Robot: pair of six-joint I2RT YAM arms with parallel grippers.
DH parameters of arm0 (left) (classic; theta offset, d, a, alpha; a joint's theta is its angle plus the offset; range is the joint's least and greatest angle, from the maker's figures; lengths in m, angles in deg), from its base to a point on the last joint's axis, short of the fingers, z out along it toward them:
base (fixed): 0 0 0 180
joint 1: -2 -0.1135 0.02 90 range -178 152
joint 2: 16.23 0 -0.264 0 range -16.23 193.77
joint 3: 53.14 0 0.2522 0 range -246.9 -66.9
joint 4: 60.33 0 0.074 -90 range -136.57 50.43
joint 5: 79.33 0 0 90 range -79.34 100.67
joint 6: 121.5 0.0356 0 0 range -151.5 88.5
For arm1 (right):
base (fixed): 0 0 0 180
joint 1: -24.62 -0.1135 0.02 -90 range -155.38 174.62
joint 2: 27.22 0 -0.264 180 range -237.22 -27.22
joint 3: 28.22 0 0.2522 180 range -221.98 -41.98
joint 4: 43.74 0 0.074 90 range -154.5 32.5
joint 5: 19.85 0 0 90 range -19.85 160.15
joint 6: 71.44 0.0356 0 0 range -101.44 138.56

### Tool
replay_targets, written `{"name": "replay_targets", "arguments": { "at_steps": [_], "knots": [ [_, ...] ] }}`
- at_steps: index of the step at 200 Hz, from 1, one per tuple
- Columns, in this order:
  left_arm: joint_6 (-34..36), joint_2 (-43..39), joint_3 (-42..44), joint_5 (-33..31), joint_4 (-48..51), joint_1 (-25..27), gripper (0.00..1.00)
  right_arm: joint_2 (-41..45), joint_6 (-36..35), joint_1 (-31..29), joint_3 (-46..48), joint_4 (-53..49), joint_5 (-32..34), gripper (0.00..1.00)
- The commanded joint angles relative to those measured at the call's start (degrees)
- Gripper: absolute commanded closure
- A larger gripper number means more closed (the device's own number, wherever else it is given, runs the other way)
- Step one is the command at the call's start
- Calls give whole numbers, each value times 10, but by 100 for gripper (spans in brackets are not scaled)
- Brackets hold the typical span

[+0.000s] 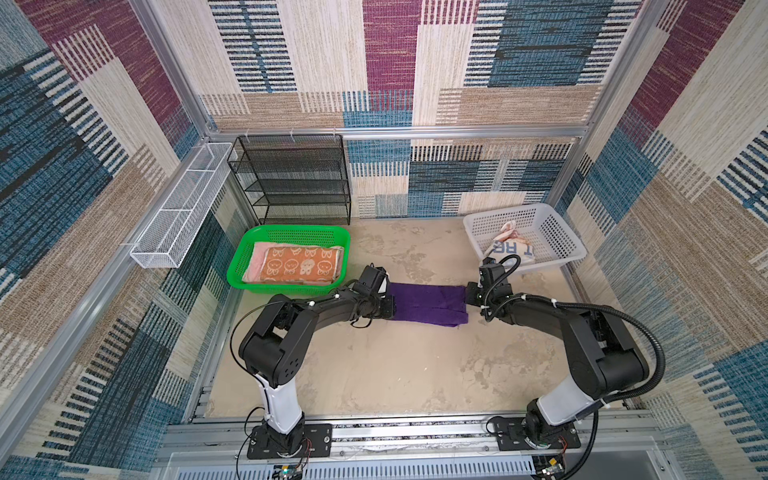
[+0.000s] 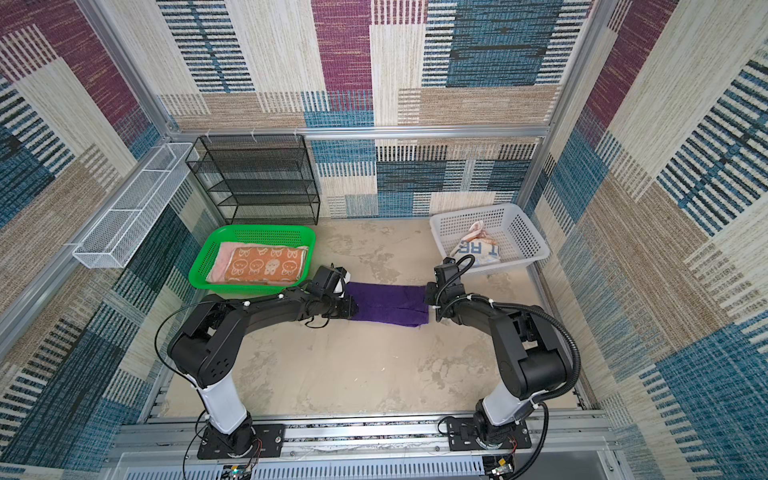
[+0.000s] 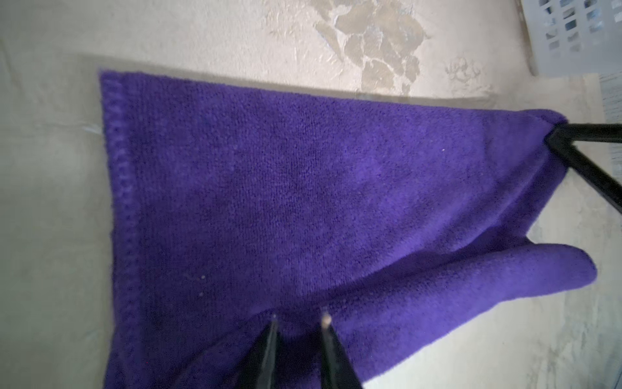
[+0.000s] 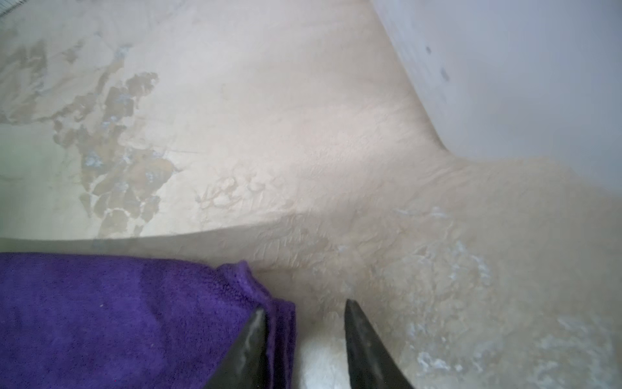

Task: Fold and stack the towels
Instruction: 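Lay the folded edge down and open both grippers near the towel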

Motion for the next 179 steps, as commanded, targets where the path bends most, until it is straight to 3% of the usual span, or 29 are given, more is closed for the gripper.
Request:
{"name": "replay_targets", "arguments": {
  "at_steps": [1,53,102,179],
  "knots": [
    [-3,-5,-4,-15,54,-1,73,34,-32,-10,8,12,-22,50],
    [-4,-34,-5,-2,57,0,73,94,-41,-61,56,-17,-34,41],
    [-9,-49,19,1,57,1,74,134,-14,-67,123,-15,-48,35],
    [-20,-103,81,-1,62,3,74,231,30,-76,205,-53,-74,35]
  ]
}}
